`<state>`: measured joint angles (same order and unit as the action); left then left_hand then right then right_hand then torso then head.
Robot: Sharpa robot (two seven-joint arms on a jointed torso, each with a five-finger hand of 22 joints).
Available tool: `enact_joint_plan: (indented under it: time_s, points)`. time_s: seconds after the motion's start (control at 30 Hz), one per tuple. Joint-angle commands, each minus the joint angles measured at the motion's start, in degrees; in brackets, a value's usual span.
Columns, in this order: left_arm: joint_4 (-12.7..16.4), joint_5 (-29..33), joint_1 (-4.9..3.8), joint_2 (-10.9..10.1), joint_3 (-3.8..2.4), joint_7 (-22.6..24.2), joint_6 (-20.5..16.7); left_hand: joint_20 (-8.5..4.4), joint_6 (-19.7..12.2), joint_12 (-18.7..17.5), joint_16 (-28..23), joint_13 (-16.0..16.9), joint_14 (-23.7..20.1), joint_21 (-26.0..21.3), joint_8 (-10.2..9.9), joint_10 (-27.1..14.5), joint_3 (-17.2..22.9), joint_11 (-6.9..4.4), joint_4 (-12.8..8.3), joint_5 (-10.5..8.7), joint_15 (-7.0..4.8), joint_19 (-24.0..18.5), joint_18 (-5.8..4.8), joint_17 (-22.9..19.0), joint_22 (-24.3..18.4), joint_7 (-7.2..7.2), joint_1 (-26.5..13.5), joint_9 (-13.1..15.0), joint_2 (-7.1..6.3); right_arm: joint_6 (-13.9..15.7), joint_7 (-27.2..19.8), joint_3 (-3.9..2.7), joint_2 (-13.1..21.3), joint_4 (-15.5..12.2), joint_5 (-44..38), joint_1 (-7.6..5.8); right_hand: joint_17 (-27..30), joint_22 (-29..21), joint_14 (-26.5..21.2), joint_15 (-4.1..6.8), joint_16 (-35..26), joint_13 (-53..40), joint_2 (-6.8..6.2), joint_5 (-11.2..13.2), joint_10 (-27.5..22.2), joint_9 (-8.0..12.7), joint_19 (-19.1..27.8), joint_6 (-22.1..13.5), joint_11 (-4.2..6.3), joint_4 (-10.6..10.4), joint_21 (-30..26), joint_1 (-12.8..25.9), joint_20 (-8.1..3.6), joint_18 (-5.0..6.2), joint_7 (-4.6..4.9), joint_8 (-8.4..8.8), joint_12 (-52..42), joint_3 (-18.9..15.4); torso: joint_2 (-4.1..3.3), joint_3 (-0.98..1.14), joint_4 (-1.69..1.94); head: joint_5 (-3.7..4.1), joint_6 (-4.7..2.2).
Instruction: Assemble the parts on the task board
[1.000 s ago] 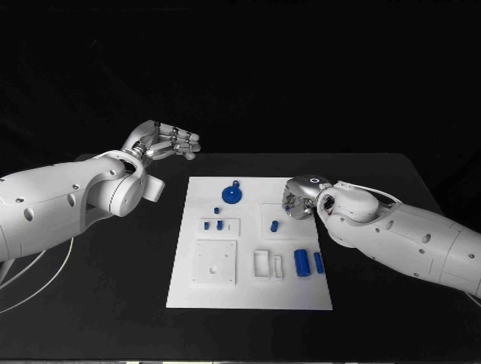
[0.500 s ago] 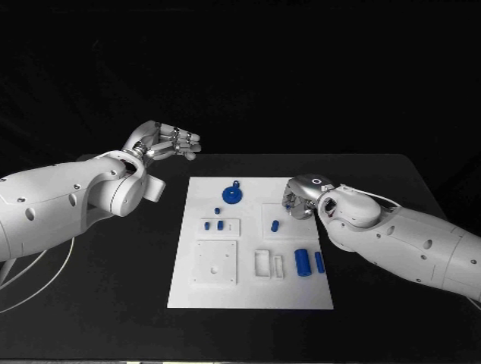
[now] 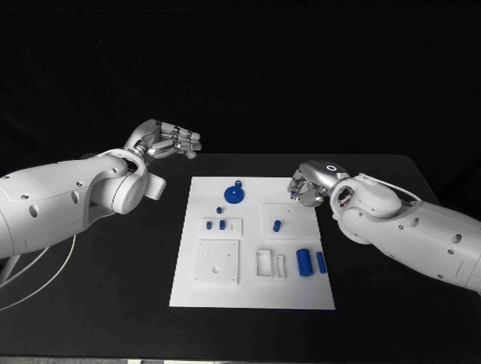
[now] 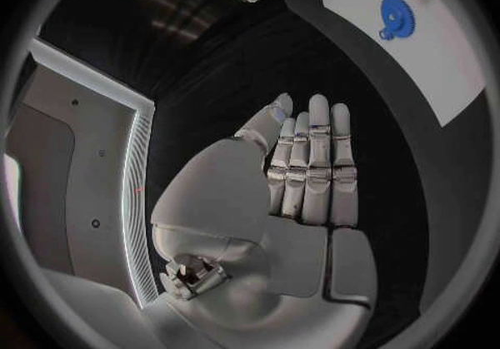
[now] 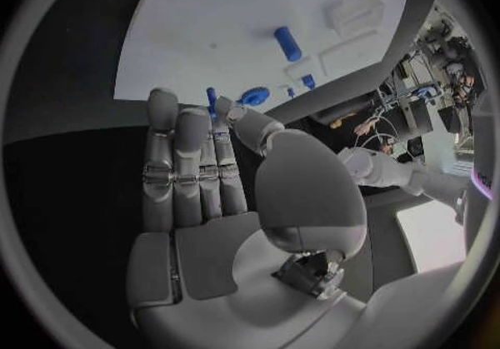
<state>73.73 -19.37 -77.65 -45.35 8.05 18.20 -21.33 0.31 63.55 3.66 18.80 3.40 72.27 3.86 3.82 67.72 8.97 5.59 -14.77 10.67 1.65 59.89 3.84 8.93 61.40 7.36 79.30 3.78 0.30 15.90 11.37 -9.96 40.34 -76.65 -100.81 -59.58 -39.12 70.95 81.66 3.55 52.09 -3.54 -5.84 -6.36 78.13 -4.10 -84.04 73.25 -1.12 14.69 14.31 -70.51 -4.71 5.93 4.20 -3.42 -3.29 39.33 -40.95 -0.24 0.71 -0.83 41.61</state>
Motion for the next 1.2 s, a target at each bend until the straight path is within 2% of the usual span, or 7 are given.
enact_joint_plan:
  time_s: [0.03, 0.3, 0.47, 0.53, 0.73, 0.97, 1.2]
  points:
    - [-0.3, 0.3, -0.13, 0.1, -0.06, 0.7, 0.6, 0.33, -0.2, -0.1, -0.3, -0.1, 0.2, 0.1, -0.1, -0.4, -0.3, 0.13, 0.1, 0.04, 0.18, 0.0, -0.74, 0.1, -0.1, 0.08, -0.2, 0.0, 0.38, -2.0, -2.7, -0.63, 0.7, -1.6, 6.8, 0.02, -0.1, 0.1, 0.2, 0.31, -0.4, -0.1, -0.37, -0.9, 0.4, 0.0, -1.8, 0.3, -0.05, -0.2, 0.3, 0.2, -0.42, 0.91, 0.09, -0.25, -0.2, -0.4, 0.08, -0.01, -0.09, -0.52, -0.01]
    - [-1.2, 0.4, -0.13, 0.6, -0.05, 0.7, 0.5, 0.34, -0.2, -0.1, -0.3, -0.1, 0.2, 0.1, -0.1, -0.4, -0.3, 0.13, 0.1, 0.01, 0.19, 0.0, -0.74, 0.1, -0.1, 0.07, -0.2, 0.0, 0.4, -1.5, -5.2, -1.24, -0.1, -5.3, 10.2, 0.07, -0.2, 0.2, 0.2, 0.28, -0.7, -0.1, 0.02, -2.0, 0.3, 0.0, -1.7, 0.1, -0.11, 0.1, 0.1, 0.3, -0.41, 0.89, 0.14, -0.25, -0.2, -1.2, 0.25, -0.02, -0.06, -2.1, 0.03]
    - [-1.8, 0.6, -0.13, 1.1, -0.04, 0.7, 0.4, 0.34, -0.2, -0.1, -0.3, -0.1, 0.2, 0.1, -0.1, -0.5, -0.3, 0.13, 0.1, -0.01, 0.19, 0.0, -0.74, 0.1, -0.2, 0.07, -0.2, 0.0, 0.41, -1.4, -5.9, -1.15, -1.7, -8.0, 8.6, 1.0, -0.2, 0.3, 0.1, 0.26, -0.8, -0.1, 0.31, -2.1, 0.1, 0.0, -1.7, 0.1, -0.15, 0.3, -0.1, 0.3, -0.39, 0.87, 0.16, -0.25, -0.1, -1.6, 0.26, -0.12, 0.09, -3.04, 0.22]
    - [-2.0, 0.6, -0.13, 1.3, -0.04, 0.8, 0.3, 0.34, -0.2, -0.1, -0.3, -0.1, 0.2, 0.1, -0.1, -0.5, -0.3, 0.13, 0.1, -0.01, 0.19, 0.0, -0.74, 0.1, -0.2, 0.07, -0.2, 0.0, 0.41, -1.2, -5.9, -0.93, -2.6, -8.8, 7.1, 1.53, -0.2, 0.3, 0.1, 0.26, -0.8, -0.1, 0.31, -2.1, 0.1, 0.0, -1.7, 0.1, -0.15, 0.3, -0.1, 0.3, -0.39, 0.87, 0.16, -0.25, -0.1, -1.6, 0.27, -0.14, 0.12, -3.84, 0.44]
    - [-2.4, 0.8, -0.13, 2.1, -0.03, 0.7, 0.1, 0.35, -0.1, -0.1, -0.4, -0.1, 0.2, 0.1, -0.1, -0.4, -0.5, 0.13, 0.1, -0.01, 0.2, -0.1, -0.76, 0.2, -0.3, 0.08, -0.1, 0.0, 0.44, -0.7, -5.2, 0.74, -5.2, -9.5, 2.7, 2.59, -0.3, 0.4, 0.2, 0.25, -0.8, -0.1, 0.41, -1.8, 0.1, 0.0, -1.7, 0.1, -0.15, 0.5, -0.1, 0.3, -0.39, 0.91, 0.15, -0.25, -0.1, -1.6, 0.25, -0.17, 0.21, -5.47, 0.83]
    - [-2.6, 0.9, -0.13, 3.1, -0.02, 0.5, -0.2, 0.36, -0.1, -0.1, -0.4, -0.1, 0.2, 0.1, -0.1, -0.4, -0.5, 0.12, 0.2, -0.01, 0.21, -0.1, -0.77, 0.2, -0.3, 0.08, -0.1, 0.0, 0.56, -0.7, -3.9, 3.57, -7.8, -9.2, -1.5, 3.39, -0.4, 0.5, 0.3, 0.26, -0.8, -0.1, 0.4, -1.5, 0.1, 0.0, -1.8, 0.1, -0.15, 0.8, -0.1, 0.3, -0.38, 0.97, 0.14, -0.24, -0.1, -1.2, 0.14, -0.17, 0.19, -6.7, 1.16]
    - [-2.6, 0.9, -0.13, 3.6, -0.01, 0.4, -0.3, 0.36, -0.1, -0.1, -0.4, -0.1, 0.2, 0.1, -0.1, -0.4, -0.5, 0.12, 0.2, -0.01, 0.21, -0.1, -0.77, 0.2, -0.3, 0.08, -0.1, 0.0, 0.56, -0.3, -2.9, 5.15, -9.8, -7.9, -4.1, 4.37, -0.4, 0.6, 0.3, 0.26, -0.8, 0.0, 0.38, -1.4, 0.2, 0.0, -1.8, 0.2, -0.16, 0.8, -0.1, 0.3, -0.39, 0.99, 0.14, -0.25, -0.1, -1.1, 0.09, -0.17, 0.1, -7.48, 1.47]
